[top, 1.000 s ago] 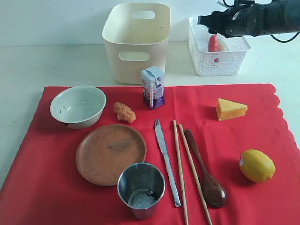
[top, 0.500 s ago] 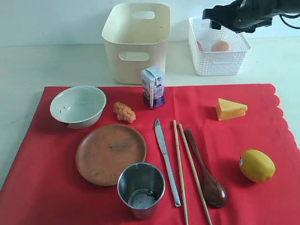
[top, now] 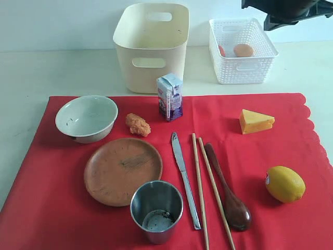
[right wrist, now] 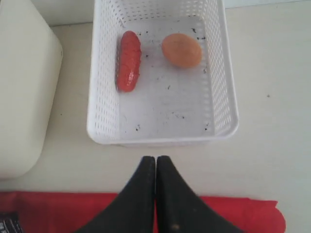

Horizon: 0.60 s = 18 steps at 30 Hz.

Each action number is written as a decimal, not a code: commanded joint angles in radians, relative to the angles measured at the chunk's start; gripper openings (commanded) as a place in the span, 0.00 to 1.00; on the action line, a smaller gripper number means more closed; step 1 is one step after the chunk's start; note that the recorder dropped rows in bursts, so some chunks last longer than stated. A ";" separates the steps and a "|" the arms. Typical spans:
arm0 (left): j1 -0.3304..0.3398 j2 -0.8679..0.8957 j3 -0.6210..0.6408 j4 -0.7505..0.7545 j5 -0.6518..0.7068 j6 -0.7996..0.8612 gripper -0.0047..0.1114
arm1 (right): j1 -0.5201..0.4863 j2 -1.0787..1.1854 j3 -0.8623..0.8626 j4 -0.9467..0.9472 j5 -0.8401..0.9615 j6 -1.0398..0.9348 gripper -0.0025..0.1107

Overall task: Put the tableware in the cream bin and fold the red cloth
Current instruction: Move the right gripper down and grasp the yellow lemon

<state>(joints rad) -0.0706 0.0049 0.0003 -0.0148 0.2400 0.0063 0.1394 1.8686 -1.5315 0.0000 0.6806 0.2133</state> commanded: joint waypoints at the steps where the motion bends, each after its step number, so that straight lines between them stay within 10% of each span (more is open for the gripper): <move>1: 0.002 -0.005 0.000 0.001 -0.001 0.000 0.05 | 0.000 -0.109 0.120 0.000 0.000 -0.005 0.02; 18: 0.002 -0.005 0.000 0.001 -0.002 0.002 0.05 | 0.018 -0.461 0.666 0.080 -0.071 -0.014 0.02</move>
<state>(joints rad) -0.0706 0.0049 0.0003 -0.0148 0.2400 0.0063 0.1410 1.4397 -0.9223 0.0751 0.6270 0.2093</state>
